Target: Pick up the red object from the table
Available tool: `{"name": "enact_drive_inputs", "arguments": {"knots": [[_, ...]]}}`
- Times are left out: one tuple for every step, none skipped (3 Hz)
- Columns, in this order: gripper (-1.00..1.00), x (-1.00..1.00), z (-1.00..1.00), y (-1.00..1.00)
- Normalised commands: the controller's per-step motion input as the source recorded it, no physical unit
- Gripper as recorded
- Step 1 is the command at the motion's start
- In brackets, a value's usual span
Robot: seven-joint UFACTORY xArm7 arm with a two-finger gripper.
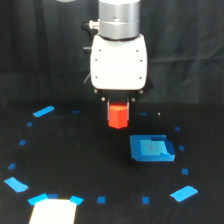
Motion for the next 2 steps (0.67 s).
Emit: {"name": "enact_drive_inputs", "arguments": {"knots": [[-0.84,0.17,0.18,0.28],[-1.00,0.06,-0.02,0.19]]}}
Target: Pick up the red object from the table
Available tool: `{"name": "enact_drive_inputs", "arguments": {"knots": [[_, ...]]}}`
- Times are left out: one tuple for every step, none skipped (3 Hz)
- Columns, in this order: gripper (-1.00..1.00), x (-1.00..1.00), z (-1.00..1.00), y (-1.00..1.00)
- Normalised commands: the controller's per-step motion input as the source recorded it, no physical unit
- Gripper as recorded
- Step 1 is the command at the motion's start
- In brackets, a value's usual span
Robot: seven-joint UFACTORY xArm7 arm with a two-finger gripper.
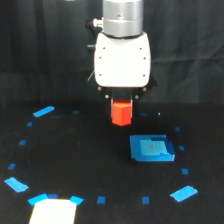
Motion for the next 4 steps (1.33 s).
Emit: {"name": "enact_drive_inputs", "arguments": {"knots": [[-1.00,0.34,0.18,0.00],[-1.00,0.12,-0.04,0.22],[-1.00,-0.06,0.03,-0.12],[-1.00,-0.04,-0.16,0.35]]}}
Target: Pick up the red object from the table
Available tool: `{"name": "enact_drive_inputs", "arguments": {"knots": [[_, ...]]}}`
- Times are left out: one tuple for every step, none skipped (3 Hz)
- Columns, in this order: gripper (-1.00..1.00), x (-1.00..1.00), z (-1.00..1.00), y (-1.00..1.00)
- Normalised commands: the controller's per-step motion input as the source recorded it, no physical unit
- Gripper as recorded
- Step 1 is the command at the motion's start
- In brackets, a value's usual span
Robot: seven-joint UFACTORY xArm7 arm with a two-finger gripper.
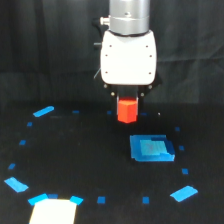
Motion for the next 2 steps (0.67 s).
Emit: {"name": "enact_drive_inputs", "arguments": {"knots": [[-0.93,-0.15,-0.15,0.04],[-1.00,0.28,-0.28,-0.13]]}}
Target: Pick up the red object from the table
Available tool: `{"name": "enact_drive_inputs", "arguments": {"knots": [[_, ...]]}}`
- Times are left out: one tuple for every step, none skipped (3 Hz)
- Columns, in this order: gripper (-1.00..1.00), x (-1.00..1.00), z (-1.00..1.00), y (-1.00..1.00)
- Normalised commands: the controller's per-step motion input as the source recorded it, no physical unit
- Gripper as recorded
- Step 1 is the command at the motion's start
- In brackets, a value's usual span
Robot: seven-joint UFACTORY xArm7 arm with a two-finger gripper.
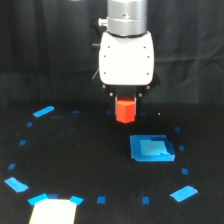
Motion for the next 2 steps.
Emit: {"name": "enact_drive_inputs", "arguments": {"knots": [[-1.00,0.42,0.01,0.00],[-0.98,0.11,0.04,0.31]]}}
